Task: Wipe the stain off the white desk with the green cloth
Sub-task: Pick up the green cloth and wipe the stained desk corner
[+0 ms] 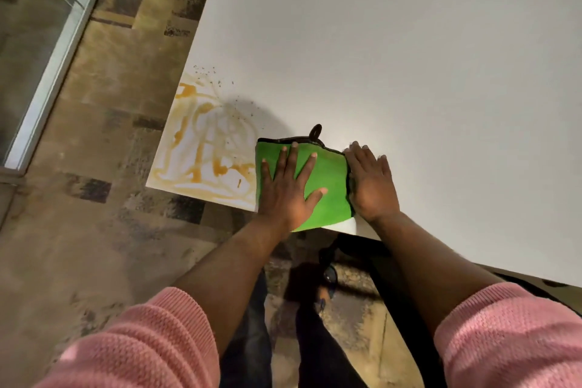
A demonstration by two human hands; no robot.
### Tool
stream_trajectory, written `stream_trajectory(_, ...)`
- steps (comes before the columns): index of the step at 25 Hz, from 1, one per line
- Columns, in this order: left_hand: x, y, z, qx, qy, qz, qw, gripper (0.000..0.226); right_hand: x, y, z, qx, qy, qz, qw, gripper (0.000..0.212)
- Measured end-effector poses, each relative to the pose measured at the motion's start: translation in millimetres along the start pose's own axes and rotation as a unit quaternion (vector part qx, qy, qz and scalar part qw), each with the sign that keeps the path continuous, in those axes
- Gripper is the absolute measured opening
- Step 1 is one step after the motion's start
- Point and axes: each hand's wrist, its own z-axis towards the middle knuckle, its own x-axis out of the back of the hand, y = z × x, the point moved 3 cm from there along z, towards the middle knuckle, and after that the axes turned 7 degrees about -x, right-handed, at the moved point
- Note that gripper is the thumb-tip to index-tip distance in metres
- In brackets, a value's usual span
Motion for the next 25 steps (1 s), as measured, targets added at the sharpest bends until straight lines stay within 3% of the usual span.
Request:
stream_trajectory(6,-37.2,13.8,1.9,0.017,0.049,0.046,0.998,0.099,-1.9,50.9,31.5,0.054,0.013,-0.002,0.998,0.060)
stream_trajectory(12,-56.0,69.6,-13.6,0.095,0.044,0.039,0.994,0.120,-7.4,61.7,33.3,0.089,0.020,0.013,0.996,0.056)
stream_trajectory(18,-46.3,41.9,7.8,0.089,0.100,0.031,0.991,0.091,-12.7,64.1,34.7,0.088,0.037,0.012,0.995,0.057)
stream_trajectory(25,-42.0,24.1,30.9,0.111,0.101,0.051,0.987,0.075,-17.6,59.8,33.6,0.065,0.014,-0.051,0.997,0.066)
